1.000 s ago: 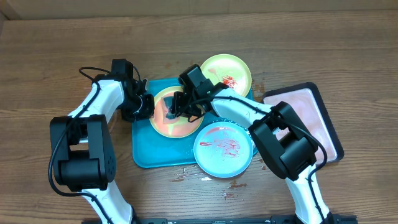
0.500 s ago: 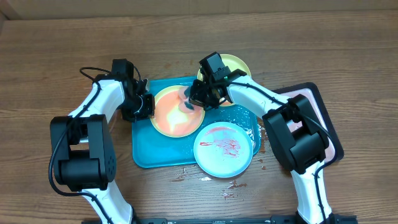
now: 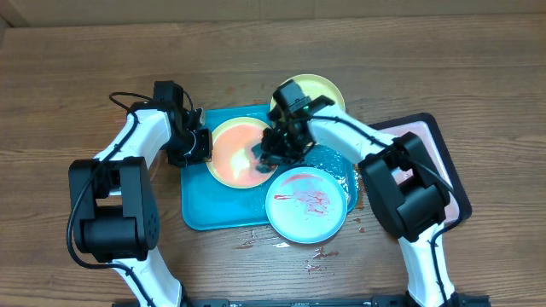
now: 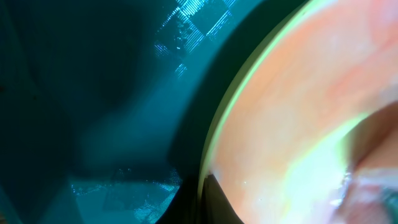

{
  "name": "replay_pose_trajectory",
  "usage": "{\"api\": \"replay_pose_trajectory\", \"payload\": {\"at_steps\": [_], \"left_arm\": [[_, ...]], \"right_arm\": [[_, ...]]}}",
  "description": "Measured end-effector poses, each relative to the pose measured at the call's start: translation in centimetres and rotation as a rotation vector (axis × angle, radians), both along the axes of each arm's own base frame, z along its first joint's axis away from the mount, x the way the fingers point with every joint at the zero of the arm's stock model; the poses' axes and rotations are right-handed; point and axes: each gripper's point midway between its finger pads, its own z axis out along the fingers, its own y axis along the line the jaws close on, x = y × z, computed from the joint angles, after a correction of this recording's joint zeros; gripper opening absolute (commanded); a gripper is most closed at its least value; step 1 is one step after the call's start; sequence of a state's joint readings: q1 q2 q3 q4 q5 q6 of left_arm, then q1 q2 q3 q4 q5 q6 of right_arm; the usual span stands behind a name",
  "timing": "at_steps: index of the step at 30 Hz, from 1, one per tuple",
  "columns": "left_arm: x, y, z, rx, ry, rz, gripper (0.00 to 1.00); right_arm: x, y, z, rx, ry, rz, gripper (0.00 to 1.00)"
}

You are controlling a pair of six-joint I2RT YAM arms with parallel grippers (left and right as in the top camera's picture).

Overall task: Clean dirty plates on tray and stack at the side
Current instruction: 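Scrub the yellow plate with the sponge while the left gripper holds it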

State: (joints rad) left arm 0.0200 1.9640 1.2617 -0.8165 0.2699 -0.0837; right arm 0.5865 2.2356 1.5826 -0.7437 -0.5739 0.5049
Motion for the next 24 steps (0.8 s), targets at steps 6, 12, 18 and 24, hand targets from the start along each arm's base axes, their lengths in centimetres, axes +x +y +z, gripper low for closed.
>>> {"api": "replay_pose_trajectory", "payload": {"at_steps": [6,12,18,24], "left_arm": [[0.0,0.0,0.0,-0.001,0.003,0.014,0.04],[0.0,0.0,0.0,0.0,0.004,0.014,0.05],[0.0,0.0,0.0,0.0,0.005,0.014,0.04],[0.0,0.0,0.0,0.0,0.005,0.014,0.04]], "right_arm": [[-1.8,4.4,0.0,0.066,-0.034,0.051,0.04],[-0.7,6.2,0.2,0.129,-0.056,-0.007,0.04],[1.7,7.2,0.3,0.161,-0.109,-0.105,0.04],[3.7,7.2,0.3,0.15,-0.144,-0.208,0.04]]}}
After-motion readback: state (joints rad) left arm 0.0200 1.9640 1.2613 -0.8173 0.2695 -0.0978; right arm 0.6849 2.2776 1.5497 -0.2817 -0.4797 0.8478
